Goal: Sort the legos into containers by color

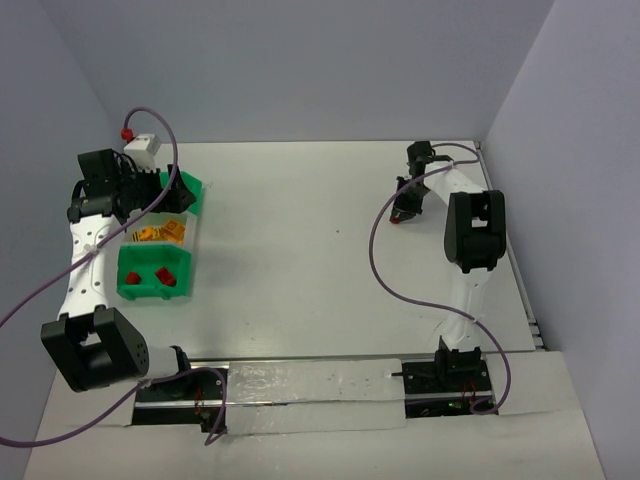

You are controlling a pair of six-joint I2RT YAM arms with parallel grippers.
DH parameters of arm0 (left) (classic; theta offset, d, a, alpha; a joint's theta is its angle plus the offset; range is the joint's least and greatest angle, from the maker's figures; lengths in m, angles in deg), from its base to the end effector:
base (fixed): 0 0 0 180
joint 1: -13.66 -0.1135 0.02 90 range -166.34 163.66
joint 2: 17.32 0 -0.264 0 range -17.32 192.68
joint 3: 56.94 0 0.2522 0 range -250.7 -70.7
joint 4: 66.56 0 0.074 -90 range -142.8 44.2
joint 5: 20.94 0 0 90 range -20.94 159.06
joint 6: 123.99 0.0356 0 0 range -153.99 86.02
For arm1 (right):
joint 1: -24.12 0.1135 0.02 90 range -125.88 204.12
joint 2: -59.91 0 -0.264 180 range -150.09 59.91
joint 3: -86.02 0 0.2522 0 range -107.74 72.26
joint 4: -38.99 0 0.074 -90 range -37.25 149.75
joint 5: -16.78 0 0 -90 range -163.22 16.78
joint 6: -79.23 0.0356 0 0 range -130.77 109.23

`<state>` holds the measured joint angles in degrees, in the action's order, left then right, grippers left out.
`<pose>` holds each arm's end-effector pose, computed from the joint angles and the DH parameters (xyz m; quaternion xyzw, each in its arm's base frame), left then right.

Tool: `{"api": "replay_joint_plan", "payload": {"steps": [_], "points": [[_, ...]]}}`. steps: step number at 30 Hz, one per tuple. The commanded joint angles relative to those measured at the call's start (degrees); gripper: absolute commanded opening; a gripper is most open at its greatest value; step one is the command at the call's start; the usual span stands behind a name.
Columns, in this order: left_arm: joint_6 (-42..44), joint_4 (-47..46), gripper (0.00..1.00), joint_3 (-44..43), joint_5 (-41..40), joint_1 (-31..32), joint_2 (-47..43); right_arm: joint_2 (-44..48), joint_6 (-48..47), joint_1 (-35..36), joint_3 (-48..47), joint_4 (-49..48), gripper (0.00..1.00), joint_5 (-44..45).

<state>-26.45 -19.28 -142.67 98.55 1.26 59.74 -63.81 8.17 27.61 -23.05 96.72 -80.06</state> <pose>0.2892 0.0456 0.3433 0.0733 0.8753 -0.1533 0.4527 0.4426 0.0312 0.1651 0.1235 0.9787 0.0876 0.1385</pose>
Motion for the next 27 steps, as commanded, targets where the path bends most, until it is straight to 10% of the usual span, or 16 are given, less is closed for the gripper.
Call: {"api": "replay_joint_plan", "payload": {"steps": [1,7,12,19,27], "points": [[-2.8,-3.7,0.99,2.0,16.8,0.3,-2.7,9.3,-3.5,0.7,1.4,-4.6,0.0,-26.1],[-12.2,-15.9,0.99,11.2,28.5,1.7,-6.5,13.9,1.8,3.8,1.9,-11.9,0.0,-48.8],[-20.3,-27.5,0.93,16.5,27.0,7.4,-8.3,16.9,25.4,9.5,11.5,-36.9,0.0,-62.1],[-28.8,-40.9,0.84,18.9,26.1,16.6,-6.3,10.9,85.8,16.4,21.0,-107.0,0.0,-67.4],[-28.4,-49.1,0.8,19.8,26.0,22.1,-2.8,9.2,90.3,20.6,23.1,-108.9,0.0,-66.1]]}}
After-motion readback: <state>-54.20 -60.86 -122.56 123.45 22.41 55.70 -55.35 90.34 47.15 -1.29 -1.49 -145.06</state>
